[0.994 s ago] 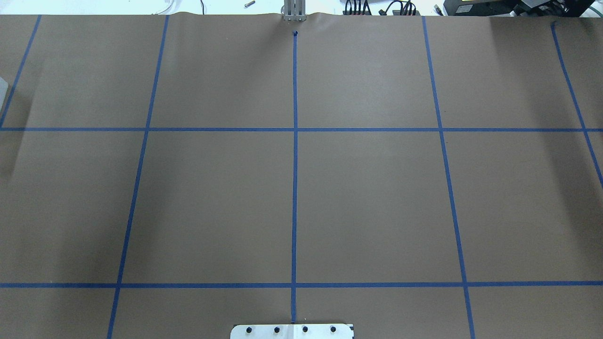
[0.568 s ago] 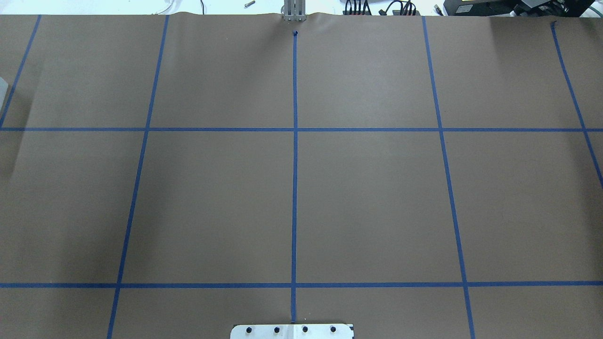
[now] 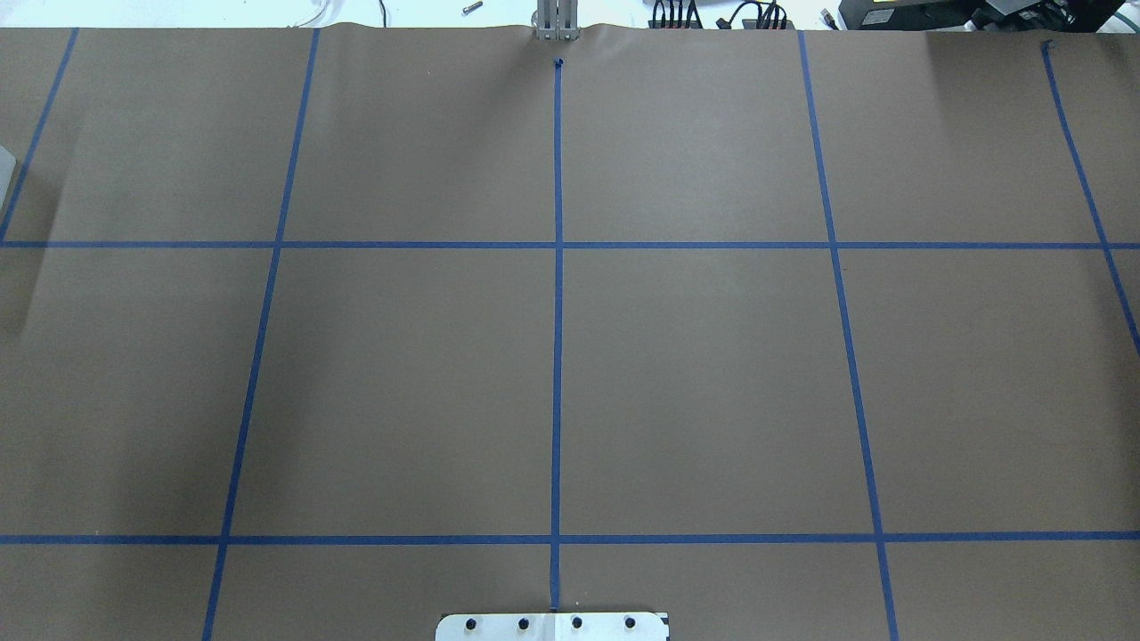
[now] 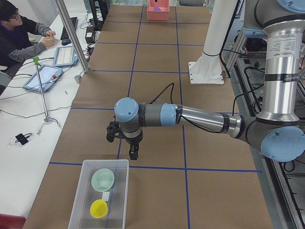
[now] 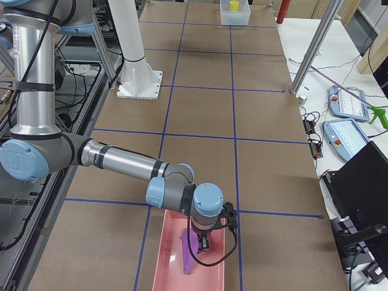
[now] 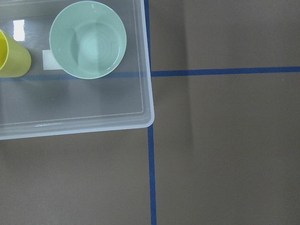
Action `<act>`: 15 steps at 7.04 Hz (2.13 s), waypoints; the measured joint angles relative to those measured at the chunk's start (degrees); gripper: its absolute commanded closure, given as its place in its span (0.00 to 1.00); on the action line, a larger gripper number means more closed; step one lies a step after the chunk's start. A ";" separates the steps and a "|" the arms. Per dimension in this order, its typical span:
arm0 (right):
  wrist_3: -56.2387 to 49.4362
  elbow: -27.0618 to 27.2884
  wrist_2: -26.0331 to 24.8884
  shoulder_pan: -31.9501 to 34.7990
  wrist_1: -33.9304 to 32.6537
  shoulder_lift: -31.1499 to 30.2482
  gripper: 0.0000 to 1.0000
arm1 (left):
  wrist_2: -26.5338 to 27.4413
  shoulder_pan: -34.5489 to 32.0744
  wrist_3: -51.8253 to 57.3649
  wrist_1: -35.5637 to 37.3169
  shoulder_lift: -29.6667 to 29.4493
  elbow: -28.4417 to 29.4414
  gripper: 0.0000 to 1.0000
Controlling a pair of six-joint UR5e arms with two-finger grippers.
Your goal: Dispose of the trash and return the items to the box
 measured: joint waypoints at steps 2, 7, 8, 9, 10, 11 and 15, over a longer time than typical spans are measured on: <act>7.07 1.32 2.56 -1.53 -0.22 3.49 0.00 | -0.03 0.06 -0.02 0.06 0.00 0.00 0.01; 27.43 10.39 2.96 -7.63 0.16 4.37 0.00 | -0.14 0.01 0.64 -0.14 0.83 0.70 0.01; 26.45 10.89 2.88 -7.74 0.89 3.61 0.00 | -0.15 0.01 0.67 -0.20 0.80 0.91 0.01; 25.22 11.26 2.82 -7.77 2.35 2.31 0.00 | -0.09 0.00 0.72 -0.31 0.71 1.16 0.01; 24.60 11.44 2.81 -7.79 4.51 0.56 0.00 | -0.08 -0.03 0.75 -0.65 0.60 1.16 0.01; 24.37 11.45 2.84 -7.79 6.89 -1.17 0.00 | -0.07 -0.09 0.76 -1.66 0.57 1.06 0.01; 24.10 11.11 2.45 -8.05 9.59 -3.37 0.00 | 0.03 -0.24 0.69 -5.11 1.40 1.80 0.01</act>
